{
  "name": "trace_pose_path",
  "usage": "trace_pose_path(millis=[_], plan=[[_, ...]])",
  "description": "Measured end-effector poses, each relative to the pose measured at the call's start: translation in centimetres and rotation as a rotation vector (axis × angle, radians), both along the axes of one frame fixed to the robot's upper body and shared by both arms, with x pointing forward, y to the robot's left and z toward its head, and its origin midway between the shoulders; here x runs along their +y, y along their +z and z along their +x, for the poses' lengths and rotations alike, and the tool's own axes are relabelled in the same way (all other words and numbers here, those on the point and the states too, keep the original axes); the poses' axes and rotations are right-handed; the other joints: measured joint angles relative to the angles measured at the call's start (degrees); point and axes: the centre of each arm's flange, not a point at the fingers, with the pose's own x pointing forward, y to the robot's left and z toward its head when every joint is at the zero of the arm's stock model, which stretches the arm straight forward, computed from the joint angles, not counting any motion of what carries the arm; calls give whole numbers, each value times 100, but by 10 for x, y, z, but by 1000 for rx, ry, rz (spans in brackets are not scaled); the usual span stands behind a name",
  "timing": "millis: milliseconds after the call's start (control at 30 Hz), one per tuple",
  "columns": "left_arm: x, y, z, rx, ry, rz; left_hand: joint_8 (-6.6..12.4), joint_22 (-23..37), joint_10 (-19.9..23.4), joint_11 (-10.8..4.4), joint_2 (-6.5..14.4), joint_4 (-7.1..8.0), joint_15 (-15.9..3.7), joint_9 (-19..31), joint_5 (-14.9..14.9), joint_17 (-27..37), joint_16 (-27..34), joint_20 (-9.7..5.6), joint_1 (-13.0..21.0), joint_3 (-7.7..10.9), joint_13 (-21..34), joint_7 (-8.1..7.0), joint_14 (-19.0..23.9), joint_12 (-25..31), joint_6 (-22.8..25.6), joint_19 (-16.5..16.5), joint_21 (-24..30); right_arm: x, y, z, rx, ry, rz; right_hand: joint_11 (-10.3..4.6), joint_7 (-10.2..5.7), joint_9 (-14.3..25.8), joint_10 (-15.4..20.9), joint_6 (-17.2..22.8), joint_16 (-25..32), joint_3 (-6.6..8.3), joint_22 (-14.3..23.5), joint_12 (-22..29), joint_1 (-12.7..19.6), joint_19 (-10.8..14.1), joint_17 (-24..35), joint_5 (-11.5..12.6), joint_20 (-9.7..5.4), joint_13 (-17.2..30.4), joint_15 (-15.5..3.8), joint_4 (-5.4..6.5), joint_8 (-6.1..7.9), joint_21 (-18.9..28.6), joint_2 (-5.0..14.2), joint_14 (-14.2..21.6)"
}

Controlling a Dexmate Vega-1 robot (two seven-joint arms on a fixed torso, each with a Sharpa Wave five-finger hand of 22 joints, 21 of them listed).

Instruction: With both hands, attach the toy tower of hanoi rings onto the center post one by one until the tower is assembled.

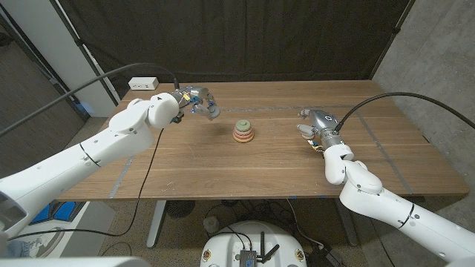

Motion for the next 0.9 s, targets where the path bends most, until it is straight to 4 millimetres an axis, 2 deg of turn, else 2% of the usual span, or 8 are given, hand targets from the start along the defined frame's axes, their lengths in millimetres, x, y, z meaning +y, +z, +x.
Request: trace_pose_path(millis=[900], plan=[[-42, 5, 27, 18, -139, 46, -1, 27, 68, -8, 6, -18, -11, 0, -5, 32, 0, -21, -6, -17, 31, -18, 53, -67, 40, 21, 0, -5, 5, 1, 2, -14, 13, 0, -11, 1, 0, 11, 0, 25, -3, -23, 0, 0, 0, 45, 0, 29, 0, -25, -23, 0, 0, 0]])
